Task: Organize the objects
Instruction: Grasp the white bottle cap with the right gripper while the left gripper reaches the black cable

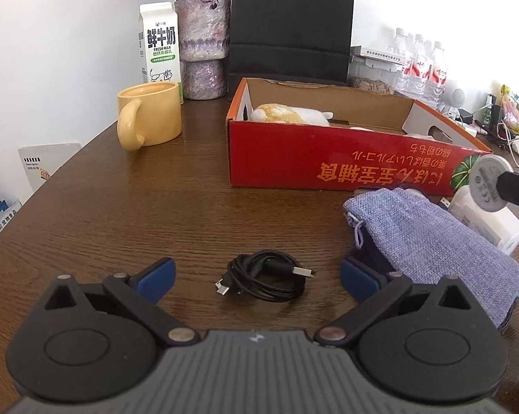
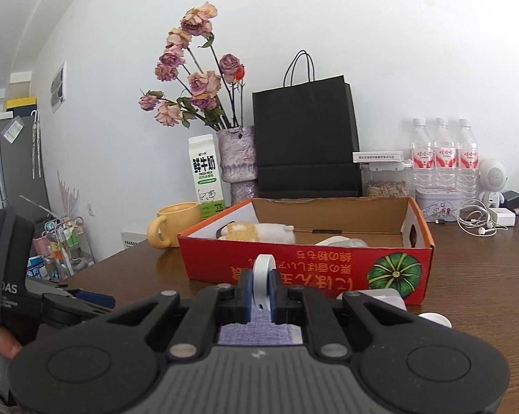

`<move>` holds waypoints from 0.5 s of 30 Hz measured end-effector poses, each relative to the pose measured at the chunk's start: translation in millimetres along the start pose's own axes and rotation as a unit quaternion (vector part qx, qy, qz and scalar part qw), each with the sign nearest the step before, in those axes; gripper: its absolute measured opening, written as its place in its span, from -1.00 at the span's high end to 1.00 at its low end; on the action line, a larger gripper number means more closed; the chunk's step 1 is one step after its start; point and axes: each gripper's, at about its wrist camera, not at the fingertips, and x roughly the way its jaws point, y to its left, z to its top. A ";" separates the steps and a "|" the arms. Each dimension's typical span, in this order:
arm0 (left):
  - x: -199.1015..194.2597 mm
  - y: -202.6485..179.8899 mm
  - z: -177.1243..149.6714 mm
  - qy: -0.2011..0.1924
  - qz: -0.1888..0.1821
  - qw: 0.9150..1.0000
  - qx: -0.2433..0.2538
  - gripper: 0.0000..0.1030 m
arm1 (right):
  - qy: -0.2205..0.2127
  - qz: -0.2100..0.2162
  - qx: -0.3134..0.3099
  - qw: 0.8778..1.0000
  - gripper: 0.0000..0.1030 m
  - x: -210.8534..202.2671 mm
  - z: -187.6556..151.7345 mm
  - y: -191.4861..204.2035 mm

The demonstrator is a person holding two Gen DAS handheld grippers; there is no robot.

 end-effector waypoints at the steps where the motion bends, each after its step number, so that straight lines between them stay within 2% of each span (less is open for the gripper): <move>1: 2.6 -1.8 0.3 0.005 0.005 1.000 0.002 -1.00 | -0.002 -0.004 0.003 1.000 0.83 -2.0 -0.7 -3.4; 5: 12.9 -5.8 -1.0 0.025 0.024 0.999 0.002 -1.00 | -0.005 -0.012 0.011 1.000 0.83 -7.7 -3.1 -12.8; 9: 13.9 -6.9 -1.8 0.019 0.023 1.000 -0.001 -1.00 | -0.007 -0.016 0.013 1.000 0.83 -12.9 -5.9 -16.8; 12: 11.5 -8.9 -1.0 0.014 0.015 1.000 0.003 -0.73 | -0.010 -0.017 0.014 1.000 0.83 -16.0 -6.9 -18.1; 14: 8.4 -11.6 -0.1 0.009 0.011 1.000 0.006 -0.32 | -0.012 -0.018 0.014 1.000 0.83 -17.7 -7.2 -18.8; 15: 7.1 -13.1 0.1 0.007 0.013 1.000 0.008 -0.19 | -0.012 -0.018 0.014 1.000 0.83 -18.1 -7.3 -19.0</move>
